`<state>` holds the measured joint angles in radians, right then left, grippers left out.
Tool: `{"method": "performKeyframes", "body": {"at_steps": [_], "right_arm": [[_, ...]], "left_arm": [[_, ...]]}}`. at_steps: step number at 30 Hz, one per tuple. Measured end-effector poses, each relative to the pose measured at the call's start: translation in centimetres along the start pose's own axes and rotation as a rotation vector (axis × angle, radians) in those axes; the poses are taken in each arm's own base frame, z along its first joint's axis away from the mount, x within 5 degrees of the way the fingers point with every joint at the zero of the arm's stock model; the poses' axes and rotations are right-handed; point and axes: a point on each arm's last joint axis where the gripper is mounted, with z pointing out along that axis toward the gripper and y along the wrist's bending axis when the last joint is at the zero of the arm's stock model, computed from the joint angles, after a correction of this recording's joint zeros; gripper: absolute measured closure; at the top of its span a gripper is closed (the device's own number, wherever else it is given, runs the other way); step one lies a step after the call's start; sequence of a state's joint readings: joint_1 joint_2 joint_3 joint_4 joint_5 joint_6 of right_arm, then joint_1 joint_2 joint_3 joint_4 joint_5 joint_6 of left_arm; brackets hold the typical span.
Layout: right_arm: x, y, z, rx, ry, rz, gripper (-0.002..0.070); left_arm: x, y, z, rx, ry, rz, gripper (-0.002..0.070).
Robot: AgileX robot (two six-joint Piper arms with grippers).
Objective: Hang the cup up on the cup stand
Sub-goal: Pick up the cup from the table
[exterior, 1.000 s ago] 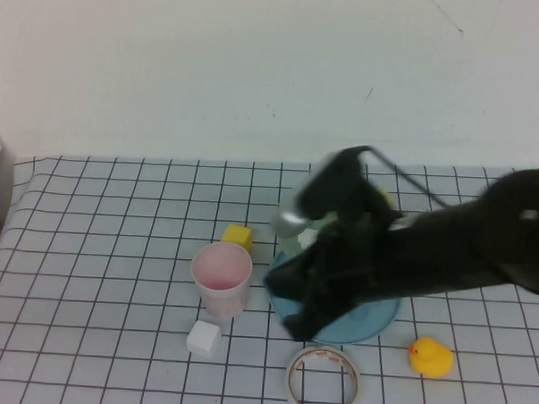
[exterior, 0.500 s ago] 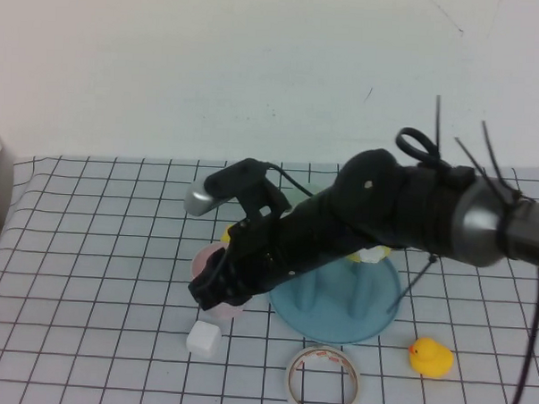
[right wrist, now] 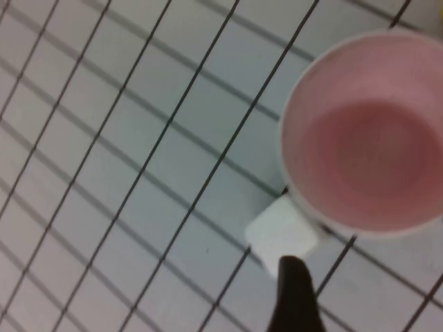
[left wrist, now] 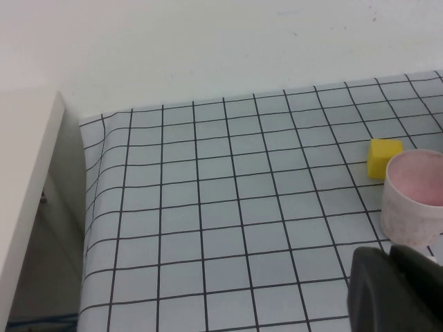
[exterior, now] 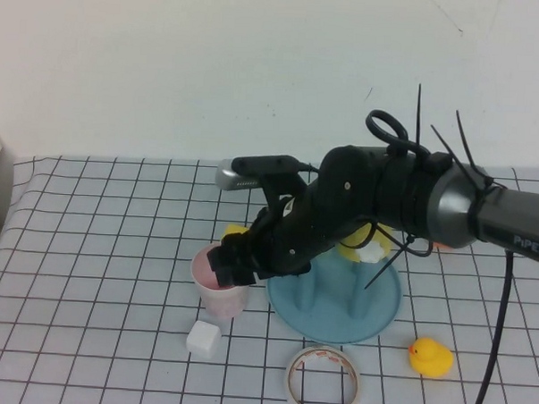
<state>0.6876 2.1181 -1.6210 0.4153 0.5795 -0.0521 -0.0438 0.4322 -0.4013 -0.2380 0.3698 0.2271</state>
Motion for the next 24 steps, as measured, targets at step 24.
{"method": "performKeyframes", "body": {"at_steps": [24], "right_arm": [[-0.7, -1.2, 3.1, 0.001, -0.126, 0.108, 0.022]], "left_arm": [[0.0, 0.0, 0.0, 0.004, -0.001, -0.006, 0.0677]]}}
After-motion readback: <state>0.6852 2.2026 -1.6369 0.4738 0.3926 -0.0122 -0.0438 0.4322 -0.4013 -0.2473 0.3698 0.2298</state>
